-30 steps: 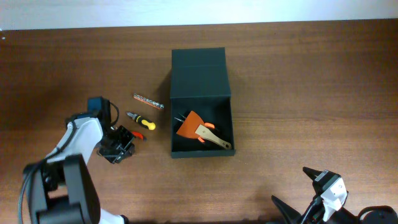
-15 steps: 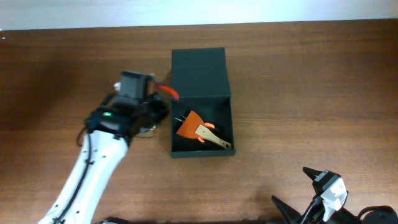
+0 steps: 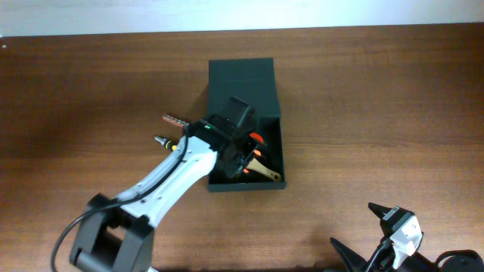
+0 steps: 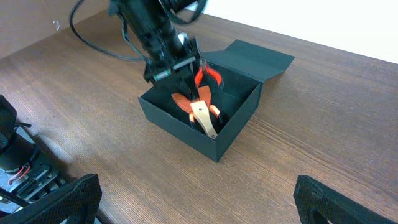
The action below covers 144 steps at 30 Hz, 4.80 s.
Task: Pack container
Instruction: 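Lift the red pliers with left gripper and drop them into the box, then move left gripper to the yellow-black screwdriver and grasp it, then carry the screwdriver with left gripper and lower it into the box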
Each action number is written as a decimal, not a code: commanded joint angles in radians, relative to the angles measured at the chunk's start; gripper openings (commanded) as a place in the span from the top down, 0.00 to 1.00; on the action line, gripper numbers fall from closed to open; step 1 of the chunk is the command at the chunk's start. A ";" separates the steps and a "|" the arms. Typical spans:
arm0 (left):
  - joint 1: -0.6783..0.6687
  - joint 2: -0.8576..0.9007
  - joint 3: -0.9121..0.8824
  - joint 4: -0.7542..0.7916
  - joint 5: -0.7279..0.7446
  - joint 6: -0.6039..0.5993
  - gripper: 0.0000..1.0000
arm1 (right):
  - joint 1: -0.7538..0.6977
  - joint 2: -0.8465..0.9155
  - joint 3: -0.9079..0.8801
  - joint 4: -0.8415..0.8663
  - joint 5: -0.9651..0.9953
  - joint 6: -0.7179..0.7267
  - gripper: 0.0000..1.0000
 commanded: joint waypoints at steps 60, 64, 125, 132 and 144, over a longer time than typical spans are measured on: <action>0.504 0.053 0.313 -0.445 -0.224 0.535 0.01 | 0.003 -0.006 -0.003 0.003 -0.006 0.002 0.01; 0.504 0.083 0.216 -0.338 -0.172 0.525 0.01 | 0.003 -0.006 -0.003 0.003 -0.006 0.002 0.01; 0.538 0.317 0.113 -0.246 -0.112 0.312 0.68 | 0.003 -0.006 -0.003 0.003 -0.006 0.002 0.01; 0.532 0.249 0.113 -0.246 -0.098 0.312 0.73 | 0.003 -0.006 -0.003 0.003 -0.006 0.002 0.01; 0.307 -0.145 0.113 -0.245 -0.127 0.198 0.73 | 0.003 -0.006 -0.003 0.003 -0.006 0.002 0.01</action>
